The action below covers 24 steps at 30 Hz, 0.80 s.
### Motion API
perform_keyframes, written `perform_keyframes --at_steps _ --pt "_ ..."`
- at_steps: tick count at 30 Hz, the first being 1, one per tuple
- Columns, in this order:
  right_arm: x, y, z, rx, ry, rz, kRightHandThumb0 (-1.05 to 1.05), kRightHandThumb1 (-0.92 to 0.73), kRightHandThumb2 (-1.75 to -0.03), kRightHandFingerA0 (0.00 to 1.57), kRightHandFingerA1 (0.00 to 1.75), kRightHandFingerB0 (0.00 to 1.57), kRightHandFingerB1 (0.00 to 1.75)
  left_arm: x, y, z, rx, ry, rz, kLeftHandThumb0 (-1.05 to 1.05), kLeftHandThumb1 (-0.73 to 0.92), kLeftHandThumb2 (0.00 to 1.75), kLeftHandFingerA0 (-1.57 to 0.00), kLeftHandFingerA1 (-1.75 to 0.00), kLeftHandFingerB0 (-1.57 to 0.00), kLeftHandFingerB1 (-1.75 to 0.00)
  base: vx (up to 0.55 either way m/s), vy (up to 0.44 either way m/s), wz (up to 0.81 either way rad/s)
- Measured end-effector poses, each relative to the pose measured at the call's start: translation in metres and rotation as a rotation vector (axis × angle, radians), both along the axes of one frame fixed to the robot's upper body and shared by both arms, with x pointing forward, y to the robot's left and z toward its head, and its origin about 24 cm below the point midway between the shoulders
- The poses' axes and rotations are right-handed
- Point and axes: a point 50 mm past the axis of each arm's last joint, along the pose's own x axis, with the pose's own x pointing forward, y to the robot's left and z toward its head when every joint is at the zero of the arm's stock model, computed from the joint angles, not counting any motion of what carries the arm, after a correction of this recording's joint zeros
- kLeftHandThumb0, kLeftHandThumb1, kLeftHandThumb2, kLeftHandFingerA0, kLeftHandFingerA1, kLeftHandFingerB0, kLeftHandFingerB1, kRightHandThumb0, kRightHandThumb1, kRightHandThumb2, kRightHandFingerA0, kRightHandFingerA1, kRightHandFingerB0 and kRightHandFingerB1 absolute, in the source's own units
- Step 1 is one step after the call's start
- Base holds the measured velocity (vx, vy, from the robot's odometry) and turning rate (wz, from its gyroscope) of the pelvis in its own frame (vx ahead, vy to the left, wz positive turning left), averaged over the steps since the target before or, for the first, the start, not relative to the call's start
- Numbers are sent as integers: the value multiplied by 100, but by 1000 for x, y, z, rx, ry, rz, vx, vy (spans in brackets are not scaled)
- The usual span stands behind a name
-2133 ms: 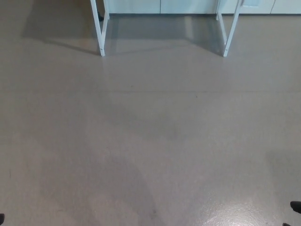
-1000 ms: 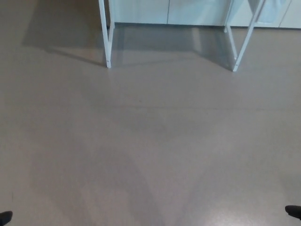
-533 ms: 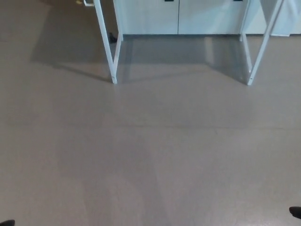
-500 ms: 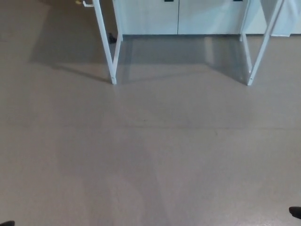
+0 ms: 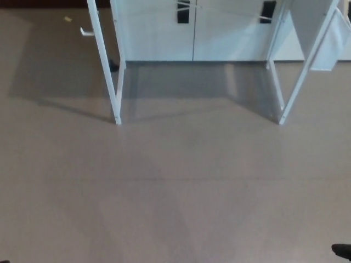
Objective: The robot walk towards a table in front and uses its left hand to pick up the pot from the base and places it on the table
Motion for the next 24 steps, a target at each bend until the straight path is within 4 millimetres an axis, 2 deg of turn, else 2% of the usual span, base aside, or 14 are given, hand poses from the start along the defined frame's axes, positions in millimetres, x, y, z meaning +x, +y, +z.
perform_keyframes --at_steps 3,4,11,18,24 --pt "-3 0 -1 2 10 0 -65 -40 -76 76 56 47 47 -3 0 -2 4 11 1 -35 46 64 -40 -40 -31 -38 259 -170 17" --pt "-4 2 -3 8 17 3 -65 -40 -76 76 56 48 48 -5 1 -2 6 15 2 -28 53 56 -46 -35 -33 -31 324 -218 14" --pt "-3 -3 0 -10 16 8 -63 -41 -76 71 55 49 49 -2 -2 -4 -1 9 -4 -27 55 56 -45 -34 -32 -31 258 -93 10" --pt "-5 -2 -2 -8 25 8 -63 -40 -76 73 56 50 49 -6 -1 -6 0 17 1 -27 54 56 -46 -35 -33 -31 258 116 -14" --pt "-1 2 -2 2 18 22 -64 -41 -77 73 56 50 49 0 4 -1 22 -3 -3 -29 55 57 -46 -35 -32 -31 260 199 2"
